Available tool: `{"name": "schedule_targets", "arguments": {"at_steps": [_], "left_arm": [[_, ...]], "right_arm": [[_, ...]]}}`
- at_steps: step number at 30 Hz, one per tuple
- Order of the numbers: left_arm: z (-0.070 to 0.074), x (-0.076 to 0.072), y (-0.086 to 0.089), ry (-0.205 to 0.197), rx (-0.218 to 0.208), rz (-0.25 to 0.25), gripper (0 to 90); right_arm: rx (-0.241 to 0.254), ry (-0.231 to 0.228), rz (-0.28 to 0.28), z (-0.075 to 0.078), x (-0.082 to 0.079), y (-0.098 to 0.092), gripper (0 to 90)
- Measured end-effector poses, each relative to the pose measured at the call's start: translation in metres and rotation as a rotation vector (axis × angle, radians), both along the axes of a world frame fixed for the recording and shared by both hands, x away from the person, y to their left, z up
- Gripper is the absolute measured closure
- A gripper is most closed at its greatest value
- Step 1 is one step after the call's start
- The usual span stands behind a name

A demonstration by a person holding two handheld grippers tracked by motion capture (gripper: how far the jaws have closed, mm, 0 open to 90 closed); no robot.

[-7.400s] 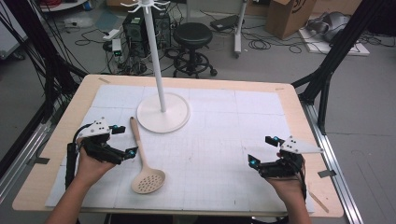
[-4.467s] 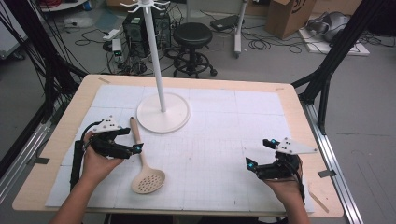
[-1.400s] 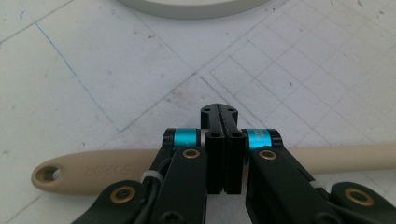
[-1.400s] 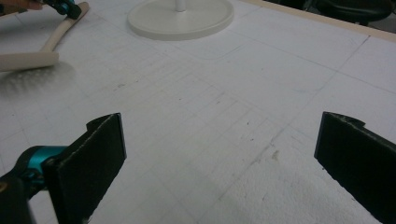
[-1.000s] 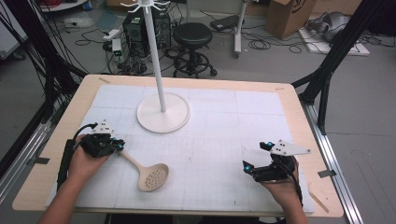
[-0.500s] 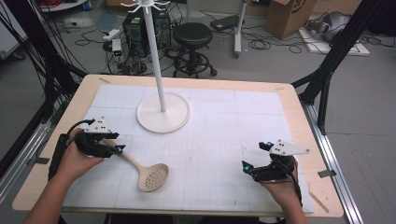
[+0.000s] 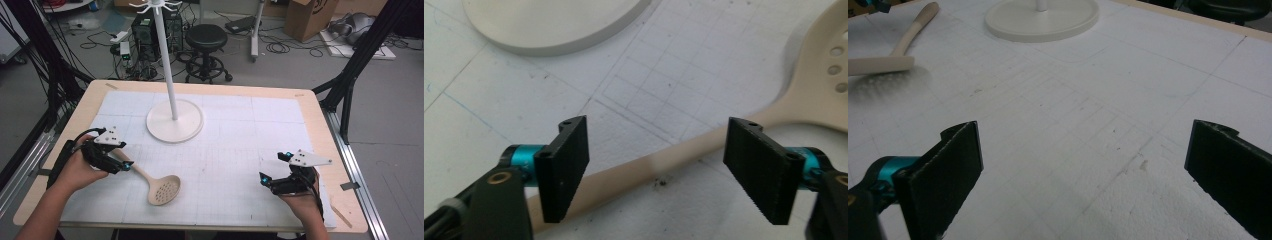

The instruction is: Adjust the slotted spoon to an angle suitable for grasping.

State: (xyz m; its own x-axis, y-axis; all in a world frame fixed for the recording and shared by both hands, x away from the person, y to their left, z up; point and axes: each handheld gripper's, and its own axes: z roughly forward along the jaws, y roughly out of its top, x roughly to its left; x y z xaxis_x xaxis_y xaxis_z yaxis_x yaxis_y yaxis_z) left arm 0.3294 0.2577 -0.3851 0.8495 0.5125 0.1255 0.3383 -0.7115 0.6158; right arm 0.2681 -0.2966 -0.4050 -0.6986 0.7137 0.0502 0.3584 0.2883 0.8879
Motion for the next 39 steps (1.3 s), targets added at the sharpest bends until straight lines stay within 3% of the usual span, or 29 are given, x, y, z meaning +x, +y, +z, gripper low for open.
{"name": "schedule_targets", "arguments": {"at_steps": [3, 9, 19, 22, 31, 35, 39], "left_arm": [[0.000, 0.001, -0.002, 0.011, 0.020, -0.008, 23.1], [-0.003, 0.004, -0.010, 0.060, 0.089, -0.087, 17.0], [-0.022, 0.013, -0.019, 0.132, 0.174, -0.115, 16.6], [-0.025, 0.016, -0.021, 0.136, 0.191, -0.119, 17.1], [-0.032, 0.025, -0.024, 0.191, 0.203, -0.122, 22.0], [-0.029, 0.025, -0.026, 0.223, 0.214, -0.177, 35.6], [-0.028, 0.023, -0.027, 0.232, 0.215, -0.191, 44.3]], "right_arm": [[0.000, 0.001, 0.000, 0.000, 0.000, -0.001, 1.1], [0.003, 0.000, 0.005, 0.000, 0.000, 0.000, 1.1], [0.000, 0.004, 0.007, -0.001, 0.000, 0.000, 1.1], [0.001, 0.009, 0.004, -0.001, 0.000, 0.000, 1.1], [0.001, 0.011, 0.004, -0.002, 0.001, 0.001, 1.1], [-0.002, 0.010, 0.004, -0.001, 0.000, 0.001, 1.1], [-0.004, 0.005, 0.004, -0.001, 0.001, 0.000, 1.1]]}}
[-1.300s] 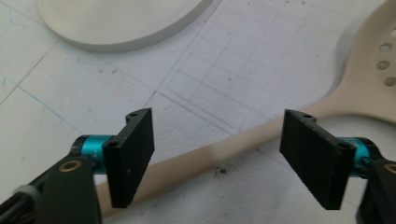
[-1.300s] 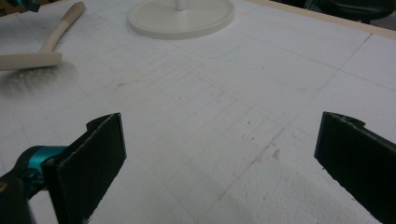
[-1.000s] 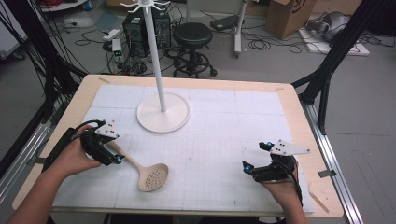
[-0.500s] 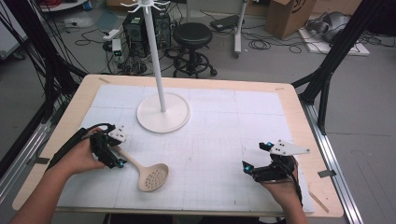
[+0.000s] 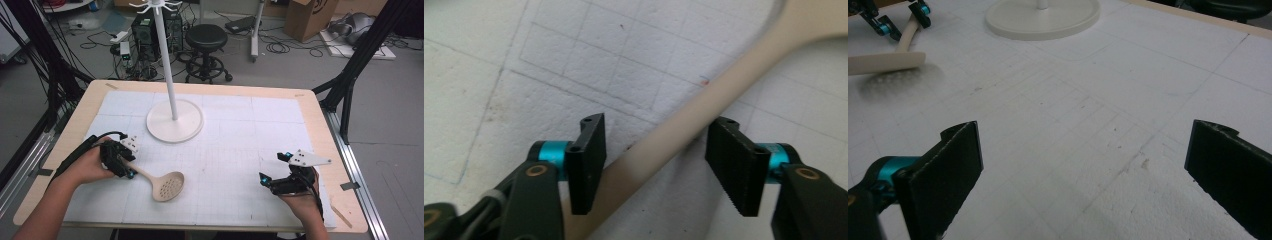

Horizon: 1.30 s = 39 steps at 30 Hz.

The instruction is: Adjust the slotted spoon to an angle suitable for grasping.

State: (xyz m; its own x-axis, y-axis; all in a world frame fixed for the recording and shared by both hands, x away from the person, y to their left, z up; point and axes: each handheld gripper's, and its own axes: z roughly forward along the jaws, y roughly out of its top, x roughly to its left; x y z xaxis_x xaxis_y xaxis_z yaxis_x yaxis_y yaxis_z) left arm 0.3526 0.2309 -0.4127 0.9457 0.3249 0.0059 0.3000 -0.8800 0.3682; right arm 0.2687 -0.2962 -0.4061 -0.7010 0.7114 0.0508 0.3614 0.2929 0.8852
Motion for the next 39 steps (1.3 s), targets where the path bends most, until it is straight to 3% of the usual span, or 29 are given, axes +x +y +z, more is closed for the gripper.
{"name": "schedule_targets", "arguments": {"at_steps": [9, 21, 30, 39], "left_arm": [[0.002, -0.004, -0.003, 0.010, -0.006, -0.033, 63.3], [0.003, -0.010, -0.014, 0.022, -0.036, -0.077, 76.6], [0.001, -0.009, -0.023, 0.008, -0.058, -0.076, 76.7], [0.000, -0.008, -0.061, 0.007, -0.085, -0.127, 76.6]], "right_arm": [[0.003, 0.002, 0.000, 0.001, -0.001, 0.000, 1.1], [0.006, 0.002, 0.001, 0.002, 0.000, 0.001, 1.1], [0.005, -0.004, 0.003, 0.002, 0.000, 0.002, 1.1], [0.006, -0.005, 0.005, 0.003, 0.001, 0.002, 1.1]]}}
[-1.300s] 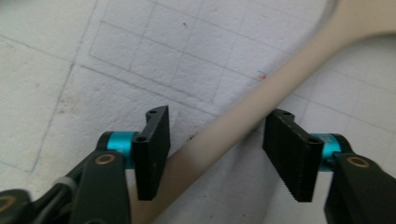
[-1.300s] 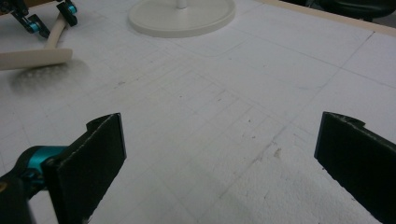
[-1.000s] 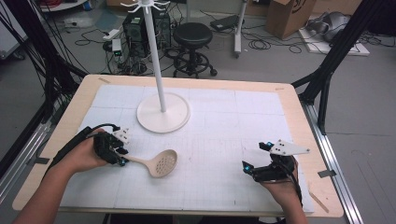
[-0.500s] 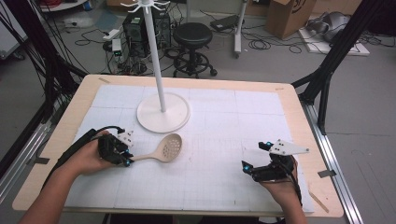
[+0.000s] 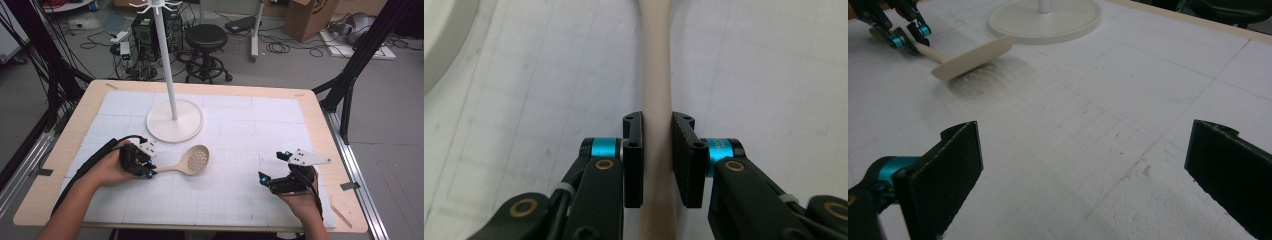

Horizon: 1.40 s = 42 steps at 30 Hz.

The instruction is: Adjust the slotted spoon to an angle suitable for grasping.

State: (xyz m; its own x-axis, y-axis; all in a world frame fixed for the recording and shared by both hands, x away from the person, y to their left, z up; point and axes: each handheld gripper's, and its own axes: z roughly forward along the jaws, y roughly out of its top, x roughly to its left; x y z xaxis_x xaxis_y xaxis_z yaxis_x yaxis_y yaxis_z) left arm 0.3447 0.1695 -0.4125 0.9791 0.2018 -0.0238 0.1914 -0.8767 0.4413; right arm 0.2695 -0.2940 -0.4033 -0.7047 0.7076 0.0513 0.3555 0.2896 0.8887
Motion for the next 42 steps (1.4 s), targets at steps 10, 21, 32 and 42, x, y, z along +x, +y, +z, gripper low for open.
{"name": "schedule_targets", "arguments": {"at_steps": [10, 21, 32, 42], "left_arm": [[-0.001, 0.004, -0.026, 0.002, -0.013, -0.021, 75.6], [0.009, -0.003, -0.011, -0.027, -0.046, 0.012, 54.4], [0.013, -0.014, 0.033, -0.068, -0.090, 0.106, 50.5], [0.006, -0.019, 0.055, -0.039, -0.065, 0.127, 53.7]], "right_arm": [[0.008, -0.003, 0.000, 0.001, 0.000, -0.002, 1.1], [0.008, -0.003, -0.003, 0.000, -0.001, -0.005, 1.1], [0.005, -0.001, -0.002, -0.001, -0.001, -0.004, 1.1], [0.003, 0.008, -0.004, -0.003, -0.001, -0.002, 1.1]]}}
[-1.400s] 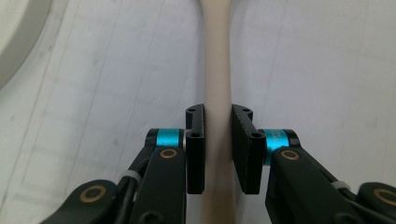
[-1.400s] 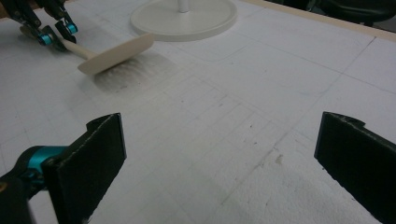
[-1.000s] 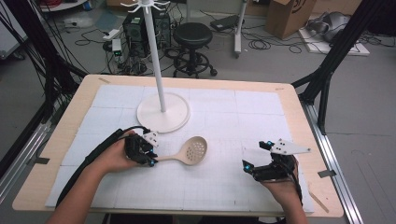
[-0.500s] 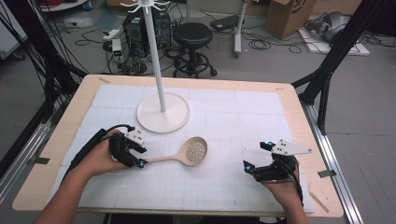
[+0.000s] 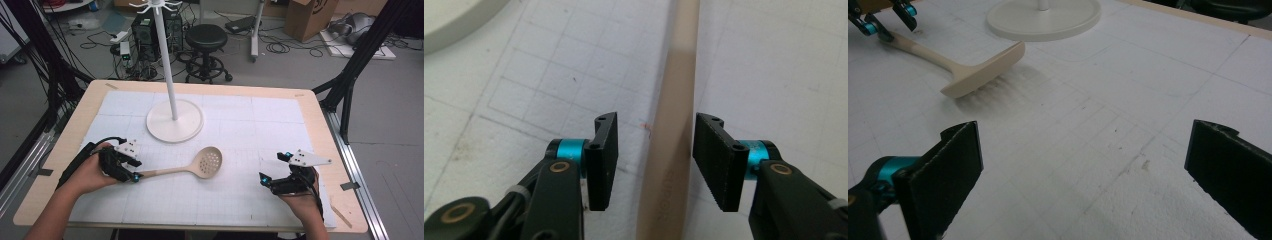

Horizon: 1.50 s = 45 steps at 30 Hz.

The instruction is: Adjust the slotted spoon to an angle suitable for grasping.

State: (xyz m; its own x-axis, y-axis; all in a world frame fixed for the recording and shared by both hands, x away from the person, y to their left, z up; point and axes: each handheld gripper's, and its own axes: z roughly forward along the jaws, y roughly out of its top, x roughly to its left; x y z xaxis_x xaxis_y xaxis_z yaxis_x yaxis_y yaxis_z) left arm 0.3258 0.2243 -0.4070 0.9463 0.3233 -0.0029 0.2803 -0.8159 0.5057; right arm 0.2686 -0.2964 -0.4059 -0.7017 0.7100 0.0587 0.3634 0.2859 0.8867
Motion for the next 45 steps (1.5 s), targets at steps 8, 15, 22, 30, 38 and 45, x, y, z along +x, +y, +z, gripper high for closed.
{"name": "schedule_targets", "arguments": {"at_steps": [8, 15, 22, 30, 38, 45], "left_arm": [[-0.007, -0.002, -0.013, 0.023, 0.052, -0.075, 68.6], [-0.006, -0.001, -0.024, 0.004, 0.046, -0.094, 68.8], [-0.002, 0.009, -0.057, -0.002, 0.076, -0.149, 68.9], [-0.001, 0.017, -0.095, -0.011, 0.094, -0.186, 68.8], [-0.002, 0.024, -0.124, 0.005, 0.080, -0.205, 68.8], [0.001, 0.029, -0.150, 0.007, 0.091, -0.215, 68.7]], "right_arm": [[-0.002, -0.004, 0.001, 0.000, 0.000, 0.000, 1.1], [0.003, -0.009, 0.001, 0.001, 0.000, -0.001, 1.1], [0.006, -0.010, 0.001, 0.003, 0.000, 0.000, 1.1], [0.007, -0.019, 0.002, 0.004, 0.001, -0.002, 1.1], [0.011, -0.018, 0.002, 0.004, 0.000, -0.002, 1.1], [0.012, -0.016, 0.005, 0.004, 0.001, -0.002, 1.1]]}}
